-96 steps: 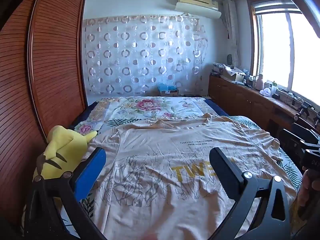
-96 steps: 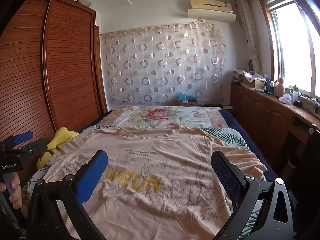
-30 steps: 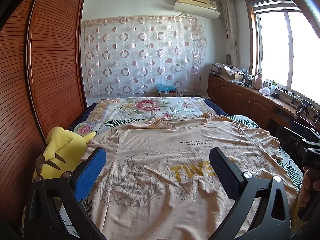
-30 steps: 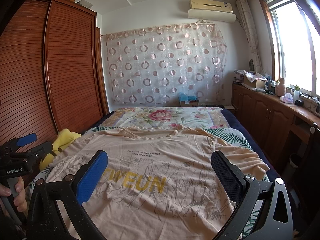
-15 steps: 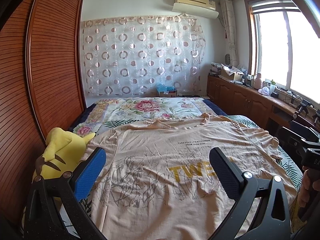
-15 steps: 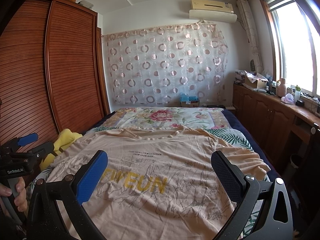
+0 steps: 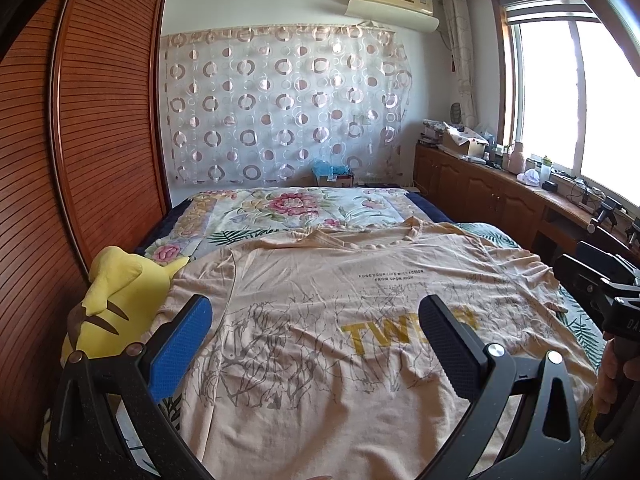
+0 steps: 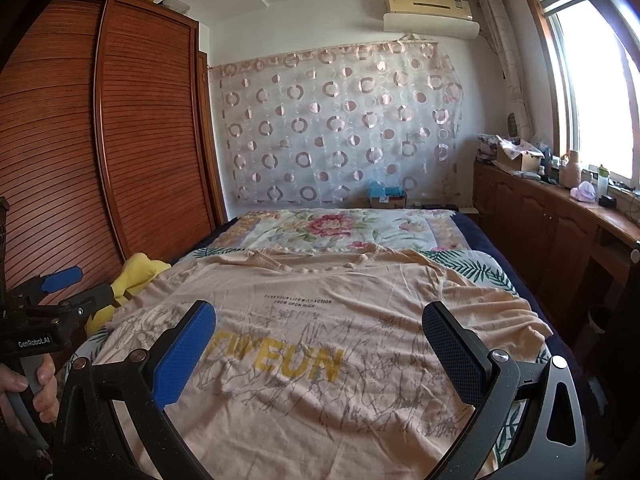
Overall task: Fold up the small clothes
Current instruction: 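Grasp the side edge of the beige T-shirt by the plush toy with the left gripper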
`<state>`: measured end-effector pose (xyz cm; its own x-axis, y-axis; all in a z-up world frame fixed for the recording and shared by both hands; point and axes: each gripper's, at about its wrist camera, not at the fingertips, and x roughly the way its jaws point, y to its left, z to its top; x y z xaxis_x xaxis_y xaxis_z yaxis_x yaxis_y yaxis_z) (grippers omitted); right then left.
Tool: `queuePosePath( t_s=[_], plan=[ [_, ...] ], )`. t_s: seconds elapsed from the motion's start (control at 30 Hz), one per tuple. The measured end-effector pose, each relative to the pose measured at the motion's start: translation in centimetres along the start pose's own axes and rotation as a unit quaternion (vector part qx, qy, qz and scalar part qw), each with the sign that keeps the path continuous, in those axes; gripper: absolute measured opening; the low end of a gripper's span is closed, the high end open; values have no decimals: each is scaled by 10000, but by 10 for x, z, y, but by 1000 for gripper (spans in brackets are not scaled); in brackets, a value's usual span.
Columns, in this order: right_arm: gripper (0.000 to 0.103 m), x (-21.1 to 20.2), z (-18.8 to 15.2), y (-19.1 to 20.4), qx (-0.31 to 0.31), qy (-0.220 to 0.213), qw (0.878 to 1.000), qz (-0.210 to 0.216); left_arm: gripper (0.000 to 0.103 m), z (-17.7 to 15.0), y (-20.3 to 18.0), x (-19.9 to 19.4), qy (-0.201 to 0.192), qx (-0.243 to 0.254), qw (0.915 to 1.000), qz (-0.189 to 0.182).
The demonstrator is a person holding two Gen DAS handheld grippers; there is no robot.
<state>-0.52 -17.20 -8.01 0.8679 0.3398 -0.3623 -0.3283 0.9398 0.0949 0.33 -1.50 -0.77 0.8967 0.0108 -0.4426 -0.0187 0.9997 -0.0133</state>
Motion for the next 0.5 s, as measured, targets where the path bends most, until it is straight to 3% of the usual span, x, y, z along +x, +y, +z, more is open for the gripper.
queuePosePath(
  t_s=[0.4, 0.5],
  plan=[
    [103, 33, -1, 13, -185, 392, 9986, 289, 103, -18, 37, 19, 213, 39, 9993, 292],
    [103, 41, 2, 15, -187, 510, 9974, 474, 103, -22, 52, 26, 429, 75, 9990, 87]
  ],
)
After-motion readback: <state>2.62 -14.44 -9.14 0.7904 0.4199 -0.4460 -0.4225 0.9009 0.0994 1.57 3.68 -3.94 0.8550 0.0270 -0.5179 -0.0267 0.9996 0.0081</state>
